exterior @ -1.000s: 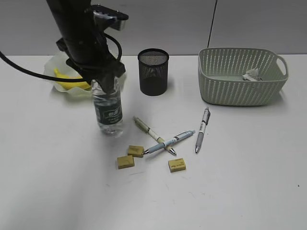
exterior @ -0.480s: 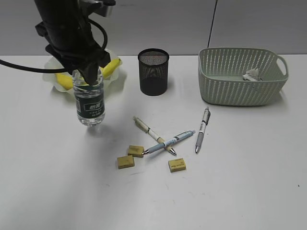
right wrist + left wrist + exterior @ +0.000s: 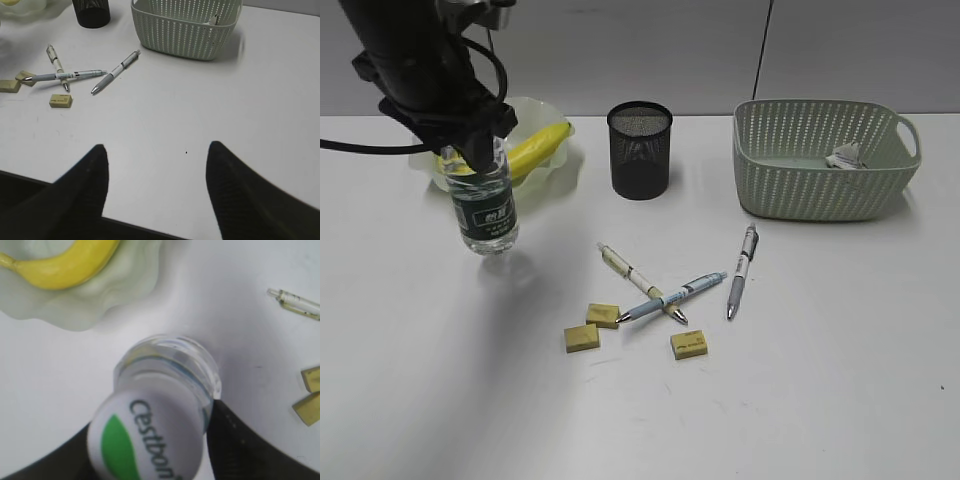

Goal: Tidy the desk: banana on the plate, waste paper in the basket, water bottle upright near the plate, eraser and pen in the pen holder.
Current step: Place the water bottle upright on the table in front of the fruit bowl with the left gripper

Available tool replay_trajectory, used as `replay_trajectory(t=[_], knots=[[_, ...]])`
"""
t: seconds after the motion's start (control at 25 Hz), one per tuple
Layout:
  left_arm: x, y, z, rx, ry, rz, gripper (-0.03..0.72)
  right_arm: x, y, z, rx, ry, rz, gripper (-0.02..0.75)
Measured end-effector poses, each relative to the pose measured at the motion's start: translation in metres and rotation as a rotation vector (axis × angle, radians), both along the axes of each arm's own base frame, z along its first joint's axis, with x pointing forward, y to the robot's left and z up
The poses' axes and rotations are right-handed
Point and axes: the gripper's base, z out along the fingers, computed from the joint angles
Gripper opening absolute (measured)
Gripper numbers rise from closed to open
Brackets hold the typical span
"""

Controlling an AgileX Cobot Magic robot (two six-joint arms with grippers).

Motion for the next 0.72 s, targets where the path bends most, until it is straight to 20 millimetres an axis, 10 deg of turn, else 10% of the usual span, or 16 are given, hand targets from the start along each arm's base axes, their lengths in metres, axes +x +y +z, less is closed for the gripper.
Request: replay_trajectory(t=[0.72], knots=[[-0.014, 0.009, -0.028, -0.086, -0.132, -0.003, 0.377, 0.0, 0.0, 0.0, 0.0, 0.0, 0.0, 0.488]])
